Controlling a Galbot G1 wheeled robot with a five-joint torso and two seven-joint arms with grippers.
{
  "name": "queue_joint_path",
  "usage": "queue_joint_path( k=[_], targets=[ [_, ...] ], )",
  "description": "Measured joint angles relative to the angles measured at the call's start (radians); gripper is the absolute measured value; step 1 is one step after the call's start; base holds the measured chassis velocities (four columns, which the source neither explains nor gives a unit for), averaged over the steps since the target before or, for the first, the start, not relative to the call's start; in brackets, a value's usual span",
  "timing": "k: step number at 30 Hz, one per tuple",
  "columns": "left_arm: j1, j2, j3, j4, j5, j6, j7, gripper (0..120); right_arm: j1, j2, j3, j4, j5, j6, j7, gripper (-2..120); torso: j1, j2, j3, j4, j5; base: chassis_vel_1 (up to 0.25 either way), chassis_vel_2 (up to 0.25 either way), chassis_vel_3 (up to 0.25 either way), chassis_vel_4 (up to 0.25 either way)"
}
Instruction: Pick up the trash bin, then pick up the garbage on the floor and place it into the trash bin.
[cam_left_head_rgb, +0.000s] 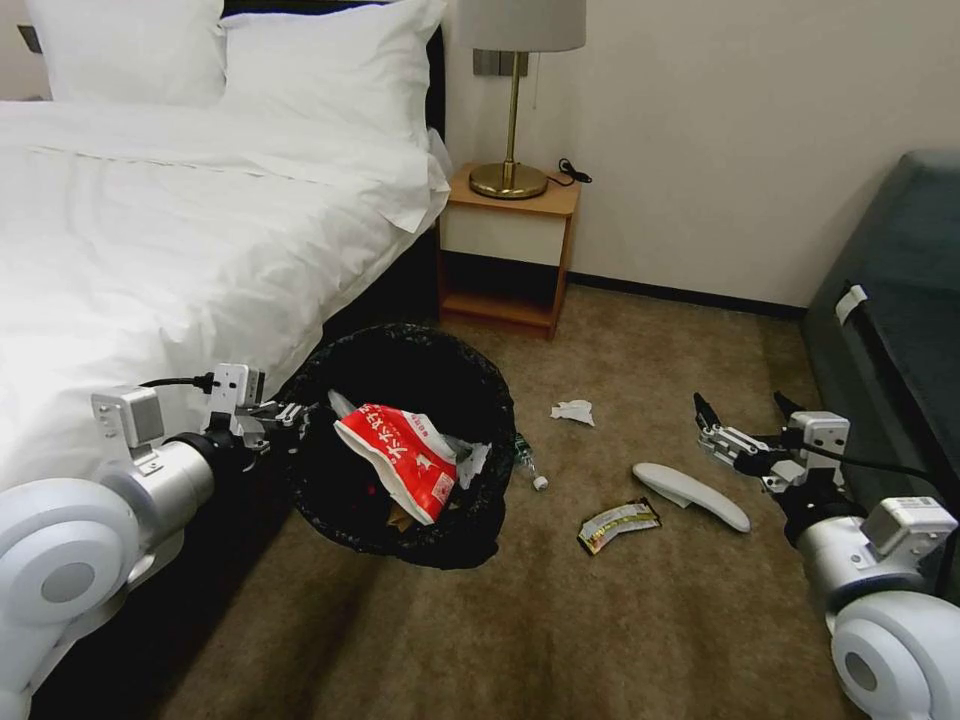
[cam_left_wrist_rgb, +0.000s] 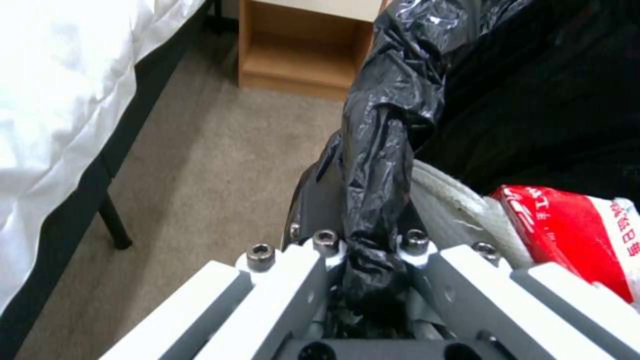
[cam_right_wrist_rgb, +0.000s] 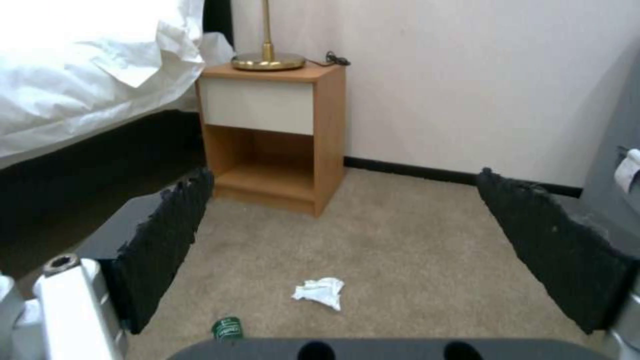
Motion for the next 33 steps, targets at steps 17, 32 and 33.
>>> queue_joint_path(
  k=[17, 32, 33],
  targets=[
    [0.014, 0.001, 0.001, -0.017, 0.039, 0.000, 0.022, 1, -0.021, 0.007, -0.007, 0.011, -0.005, 0.000, -0.019, 100, 0.000, 0.000, 0.000, 0.0001, 0.0000, -0.082, 0.078, 0.079, -0.085],
    [0.022, 0.000, -0.006, -0.027, 0.039, 0.000, 0.022, 1, -0.045, 0.027, -0.024, 0.020, -0.036, 0.010, -0.031, 100, 0.000, 0.000, 0.000, 0.0001, -0.0001, -0.094, 0.074, 0.074, -0.095],
    [0.022, 0.000, -0.006, -0.027, 0.039, 0.000, 0.022, 1, -0.045, 0.027, -0.024, 0.020, -0.036, 0.010, -0.031, 100, 0.000, 0.000, 0.000, 0.0001, -0.0001, -0.070, 0.087, 0.095, -0.098]
  ],
)
